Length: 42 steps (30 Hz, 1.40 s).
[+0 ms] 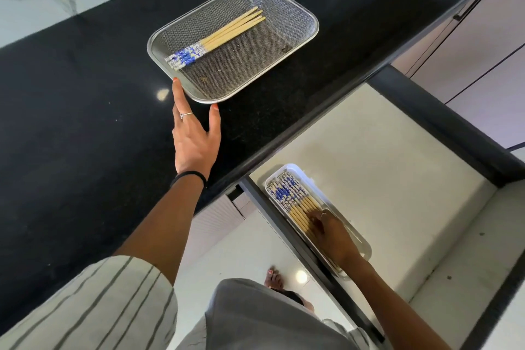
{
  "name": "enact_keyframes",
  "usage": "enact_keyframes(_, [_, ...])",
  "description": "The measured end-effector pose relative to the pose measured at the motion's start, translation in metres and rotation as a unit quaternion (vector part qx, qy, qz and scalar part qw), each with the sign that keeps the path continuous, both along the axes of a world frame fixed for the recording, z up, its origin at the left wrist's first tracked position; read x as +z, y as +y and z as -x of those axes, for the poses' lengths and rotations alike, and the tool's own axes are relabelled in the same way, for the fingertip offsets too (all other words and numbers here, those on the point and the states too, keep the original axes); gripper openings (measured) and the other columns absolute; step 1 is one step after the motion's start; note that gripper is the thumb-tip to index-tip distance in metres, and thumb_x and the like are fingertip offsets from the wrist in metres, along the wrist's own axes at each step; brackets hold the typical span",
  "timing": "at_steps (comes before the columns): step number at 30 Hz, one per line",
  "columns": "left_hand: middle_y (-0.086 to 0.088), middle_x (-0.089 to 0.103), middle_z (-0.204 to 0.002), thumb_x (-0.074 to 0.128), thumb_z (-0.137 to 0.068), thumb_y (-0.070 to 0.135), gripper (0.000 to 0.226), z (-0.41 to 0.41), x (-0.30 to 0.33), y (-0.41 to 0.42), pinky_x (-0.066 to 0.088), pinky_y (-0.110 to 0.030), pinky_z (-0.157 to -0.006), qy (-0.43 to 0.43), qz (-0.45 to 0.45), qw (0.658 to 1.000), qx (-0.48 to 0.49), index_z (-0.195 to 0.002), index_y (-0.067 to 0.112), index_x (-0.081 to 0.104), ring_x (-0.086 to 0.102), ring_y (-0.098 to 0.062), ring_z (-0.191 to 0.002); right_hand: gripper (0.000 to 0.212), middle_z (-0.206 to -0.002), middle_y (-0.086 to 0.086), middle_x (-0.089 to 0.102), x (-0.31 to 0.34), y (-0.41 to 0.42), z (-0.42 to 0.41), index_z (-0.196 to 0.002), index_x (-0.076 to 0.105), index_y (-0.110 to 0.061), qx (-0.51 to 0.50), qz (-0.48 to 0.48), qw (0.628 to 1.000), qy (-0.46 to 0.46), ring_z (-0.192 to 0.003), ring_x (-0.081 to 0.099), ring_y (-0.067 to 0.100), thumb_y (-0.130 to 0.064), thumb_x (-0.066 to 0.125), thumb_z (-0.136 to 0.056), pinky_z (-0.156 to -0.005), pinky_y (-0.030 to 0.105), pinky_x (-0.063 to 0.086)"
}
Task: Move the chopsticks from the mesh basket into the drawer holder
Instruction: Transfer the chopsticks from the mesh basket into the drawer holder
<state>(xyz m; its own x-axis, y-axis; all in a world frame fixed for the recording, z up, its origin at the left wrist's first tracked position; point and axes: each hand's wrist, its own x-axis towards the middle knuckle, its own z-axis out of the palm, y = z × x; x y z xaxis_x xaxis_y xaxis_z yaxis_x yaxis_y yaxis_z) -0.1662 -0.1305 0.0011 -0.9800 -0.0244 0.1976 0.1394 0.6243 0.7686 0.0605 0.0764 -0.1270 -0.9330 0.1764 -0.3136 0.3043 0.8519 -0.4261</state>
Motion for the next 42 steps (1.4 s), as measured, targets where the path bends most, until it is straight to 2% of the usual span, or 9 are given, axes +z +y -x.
enact_keyframes(3, [-0.008,0.025,-0.160,0.049,-0.098,0.041,0.076,0.000,0.000,0.000,0.035,-0.046,-0.110,-0.001,0.002,1.000,0.001,-0.156,0.028,0.001,0.043,-0.028,-0.135,0.025,-0.112,0.000,0.061,0.008,0.000,0.004,-0.118,0.060,-0.010,-0.040,0.031,0.999,0.002,-0.108,0.059,0.021,-0.009,0.051,-0.095,-0.086,0.013,0.045])
enact_keyframes(6, [-0.008,0.025,-0.160,0.049,-0.097,0.041,0.077,0.000,0.001,0.000,0.037,-0.044,-0.109,0.002,0.005,1.000,0.003,-0.156,0.027,0.001,0.045,-0.027,-0.131,0.030,-0.124,0.016,0.055,0.012,-0.001,0.008,-0.122,0.059,-0.005,-0.047,0.043,0.998,-0.013,-0.115,0.052,0.033,-0.007,0.048,-0.094,-0.097,0.033,0.043])
enact_keyframes(12, [-0.008,0.024,-0.160,0.049,-0.098,0.040,0.077,0.000,0.002,0.000,0.037,-0.047,-0.110,-0.004,0.003,1.000,-0.001,-0.156,0.028,0.000,0.043,-0.029,-0.136,0.025,-0.118,0.014,0.061,0.029,-0.008,0.011,-0.117,0.059,-0.007,-0.077,0.098,0.992,-0.033,-0.108,0.059,0.028,-0.010,0.048,-0.095,-0.096,0.035,0.047])
enact_keyframes(15, [-0.007,0.023,-0.160,0.050,-0.098,0.039,0.076,-0.002,0.004,0.000,0.038,-0.048,-0.109,-0.007,0.003,1.000,0.000,-0.155,0.028,0.000,0.045,-0.030,-0.134,0.017,-0.106,0.005,0.064,0.051,-0.006,0.019,-0.107,0.060,-0.012,-0.101,0.130,0.986,0.033,-0.097,0.064,0.020,-0.011,0.047,-0.095,-0.090,0.040,0.054])
enact_keyframes(20, [-0.003,0.015,-0.162,0.051,-0.098,0.038,0.076,-0.003,0.007,0.001,0.040,-0.048,-0.106,-0.011,0.007,1.000,0.004,-0.155,0.027,0.002,0.049,-0.029,-0.129,0.022,-0.115,0.002,0.059,0.123,-0.014,0.067,-0.115,0.061,-0.016,-0.050,0.140,0.969,0.199,-0.099,0.059,0.012,-0.018,0.050,-0.096,-0.082,0.013,0.050])
enact_keyframes(26, [-0.004,0.013,-0.163,0.052,-0.096,0.041,0.079,-0.004,0.009,0.001,0.038,-0.050,-0.110,-0.015,0.006,1.000,-0.004,-0.155,0.027,0.002,0.043,-0.032,-0.134,0.021,-0.110,0.007,0.059,0.207,-0.037,0.163,-0.110,0.066,-0.008,0.007,0.152,0.922,0.356,-0.100,0.058,0.019,-0.011,0.053,-0.094,-0.091,0.026,0.047])
enact_keyframes(37, [-0.007,0.016,-0.162,0.055,-0.091,0.048,0.085,-0.001,0.009,0.000,0.037,-0.052,-0.110,-0.023,0.004,1.000,-0.008,-0.155,0.029,0.002,0.036,-0.030,-0.140,0.057,-0.152,0.007,0.032,0.201,-0.061,0.350,-0.145,0.033,-0.013,0.185,-0.101,0.974,0.086,-0.139,0.033,0.028,-0.026,0.053,-0.093,-0.113,0.047,0.031])
enact_keyframes(39, [-0.006,0.014,-0.162,0.056,-0.091,0.047,0.085,-0.001,0.008,0.000,0.037,-0.052,-0.111,-0.020,0.004,1.000,-0.008,-0.155,0.030,0.001,0.032,-0.027,-0.144,0.063,-0.158,0.006,0.021,0.192,-0.063,0.363,-0.148,0.025,-0.012,0.207,-0.143,0.965,0.068,-0.144,0.024,0.025,-0.022,0.054,-0.092,-0.117,0.046,0.025])
enact_keyframes(42, [-0.005,0.014,-0.162,0.057,-0.092,0.047,0.086,0.000,0.007,0.000,0.037,-0.051,-0.111,-0.014,0.007,1.000,-0.004,-0.155,0.029,0.001,0.029,-0.025,-0.145,0.056,-0.145,0.009,0.040,0.185,-0.068,0.370,-0.138,0.039,-0.007,0.202,-0.167,0.957,0.122,-0.133,0.042,0.028,-0.016,0.060,-0.087,-0.110,0.045,0.032])
